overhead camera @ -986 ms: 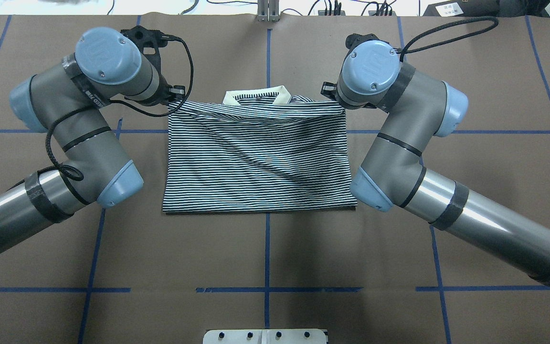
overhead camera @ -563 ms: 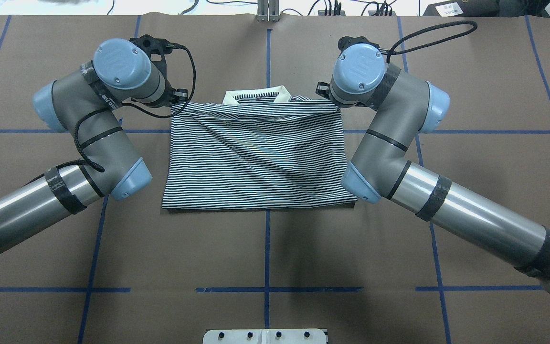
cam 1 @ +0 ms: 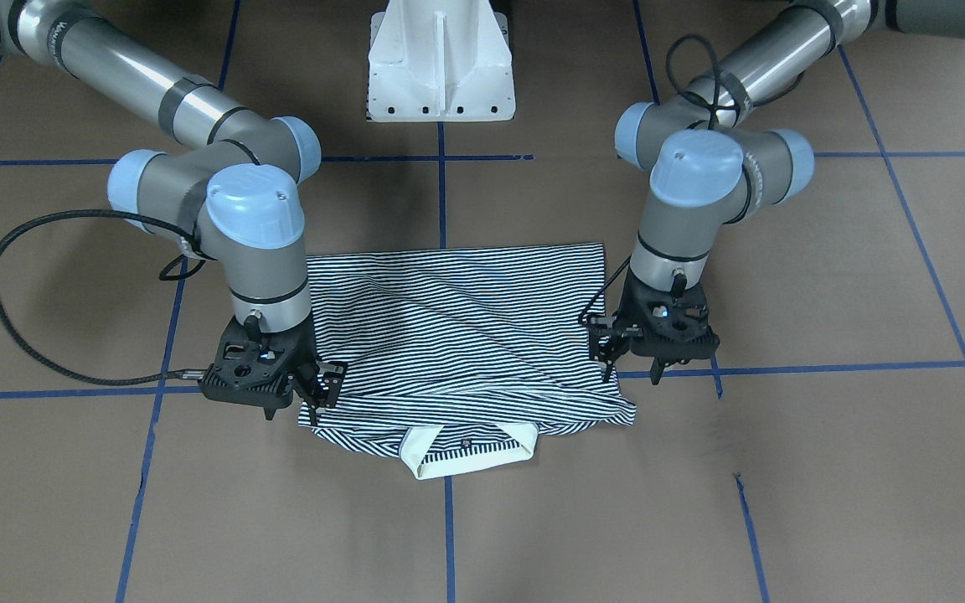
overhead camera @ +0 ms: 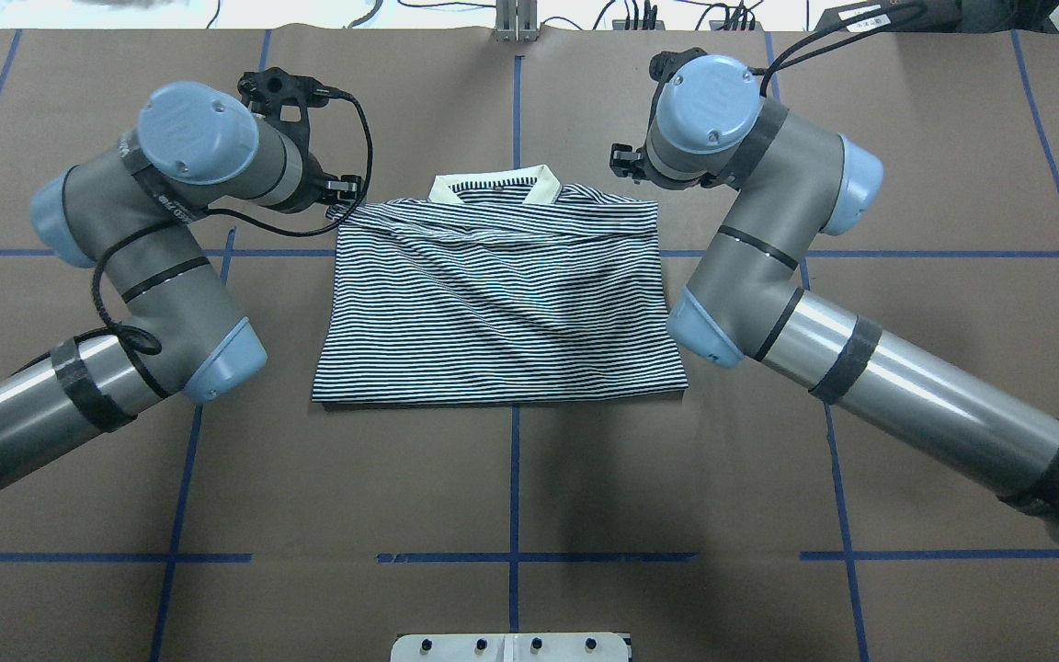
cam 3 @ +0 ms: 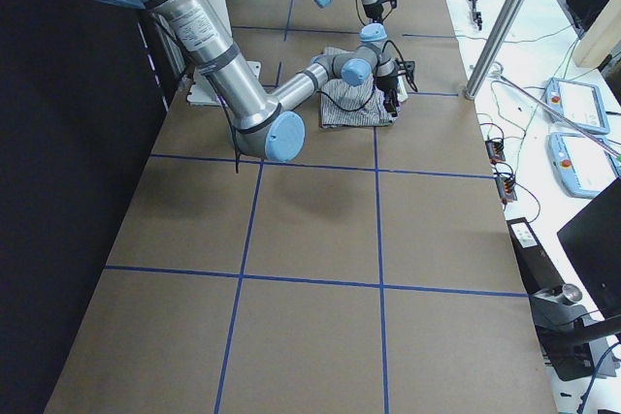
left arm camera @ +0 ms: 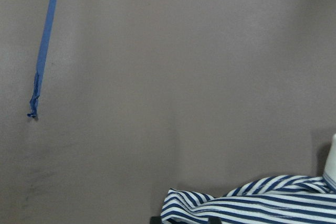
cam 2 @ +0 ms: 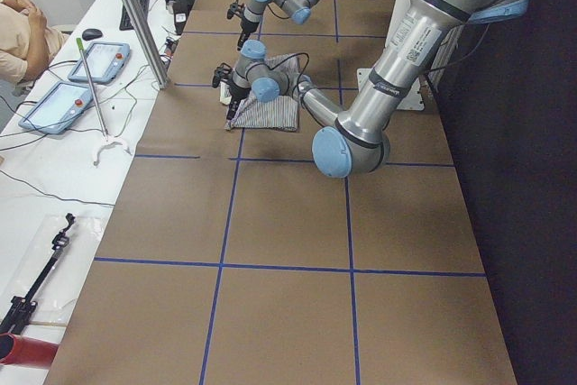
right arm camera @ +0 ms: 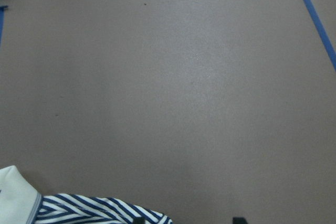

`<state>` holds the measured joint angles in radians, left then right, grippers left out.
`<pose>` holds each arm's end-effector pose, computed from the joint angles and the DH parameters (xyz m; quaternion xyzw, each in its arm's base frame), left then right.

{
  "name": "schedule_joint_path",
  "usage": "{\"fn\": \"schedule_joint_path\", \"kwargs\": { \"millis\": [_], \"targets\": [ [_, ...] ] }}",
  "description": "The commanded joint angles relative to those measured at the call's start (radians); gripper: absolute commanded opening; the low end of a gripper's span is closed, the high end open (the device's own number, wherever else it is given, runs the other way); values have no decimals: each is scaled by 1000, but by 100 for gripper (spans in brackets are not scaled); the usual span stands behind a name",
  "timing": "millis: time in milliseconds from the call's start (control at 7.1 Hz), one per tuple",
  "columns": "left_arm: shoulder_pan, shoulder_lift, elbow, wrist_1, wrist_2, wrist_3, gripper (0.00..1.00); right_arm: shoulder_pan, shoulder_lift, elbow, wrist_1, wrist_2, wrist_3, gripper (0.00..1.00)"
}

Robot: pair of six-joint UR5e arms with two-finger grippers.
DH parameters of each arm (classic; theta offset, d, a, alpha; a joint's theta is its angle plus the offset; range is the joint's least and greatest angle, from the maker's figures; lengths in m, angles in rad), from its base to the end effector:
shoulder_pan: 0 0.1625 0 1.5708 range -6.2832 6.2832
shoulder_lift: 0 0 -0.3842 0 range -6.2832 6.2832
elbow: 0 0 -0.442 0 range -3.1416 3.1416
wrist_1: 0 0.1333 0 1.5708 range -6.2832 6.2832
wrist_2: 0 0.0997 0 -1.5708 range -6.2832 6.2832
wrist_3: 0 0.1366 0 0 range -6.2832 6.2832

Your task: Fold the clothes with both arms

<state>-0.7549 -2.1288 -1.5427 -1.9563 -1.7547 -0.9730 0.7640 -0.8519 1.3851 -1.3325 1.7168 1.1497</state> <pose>0.4735 -0.5942 0.2678 0.2112 0.3947 -0.0296 0.8937 -0.4987 -0.6349 0.2543 0.1535 -0.3490 0.1306 0.9152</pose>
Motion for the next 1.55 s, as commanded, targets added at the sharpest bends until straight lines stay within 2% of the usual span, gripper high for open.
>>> {"fn": "schedule_joint_path", "kwargs": {
  "millis": [0, 141, 282, 423, 563, 1268, 1408],
  "targets": [
    [20, 120, -165, -16, -43, -5, 100, 99, -74, 73, 1, 186, -236, 100],
    [87, 210, -222, -77, -40, -76, 100, 101, -93, 106, -2, 187, -242, 100],
    [144, 272, -224, -179, -25, -179, 92, 100, -93, 109, -2, 187, -234, 100],
    [205, 286, -223, -200, 33, -278, 72, 100, -95, 112, 0, 185, -231, 100],
    [253, 288, -212, -200, 72, -300, 63, 100, -96, 112, 0, 182, -231, 100],
    [278, 306, -212, -197, 73, -300, 59, 100, -98, 111, 0, 179, -229, 100],
    [285, 326, -217, -197, 75, -300, 52, 100, -99, 111, 0, 179, -229, 100]
  ]
}}
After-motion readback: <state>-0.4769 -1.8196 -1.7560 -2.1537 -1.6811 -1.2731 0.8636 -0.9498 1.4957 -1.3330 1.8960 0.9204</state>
